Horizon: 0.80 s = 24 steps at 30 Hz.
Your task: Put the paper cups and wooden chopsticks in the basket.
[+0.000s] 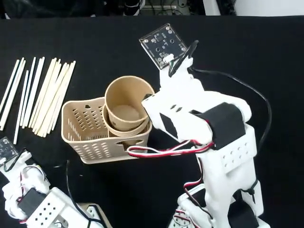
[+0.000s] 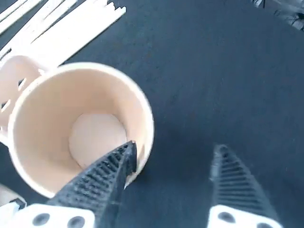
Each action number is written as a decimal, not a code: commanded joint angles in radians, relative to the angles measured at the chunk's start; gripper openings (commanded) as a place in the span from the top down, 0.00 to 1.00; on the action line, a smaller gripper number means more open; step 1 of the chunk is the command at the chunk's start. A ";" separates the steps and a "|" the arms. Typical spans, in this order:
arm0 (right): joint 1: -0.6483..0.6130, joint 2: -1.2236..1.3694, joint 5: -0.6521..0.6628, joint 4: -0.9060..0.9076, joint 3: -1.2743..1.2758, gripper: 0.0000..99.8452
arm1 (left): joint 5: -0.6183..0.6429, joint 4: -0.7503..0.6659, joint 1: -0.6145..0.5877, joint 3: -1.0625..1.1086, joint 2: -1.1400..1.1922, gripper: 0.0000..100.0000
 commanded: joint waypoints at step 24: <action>-0.155 -0.443 0.121 -0.387 0.519 0.99 | -0.008 -0.005 0.004 0.018 -0.008 0.85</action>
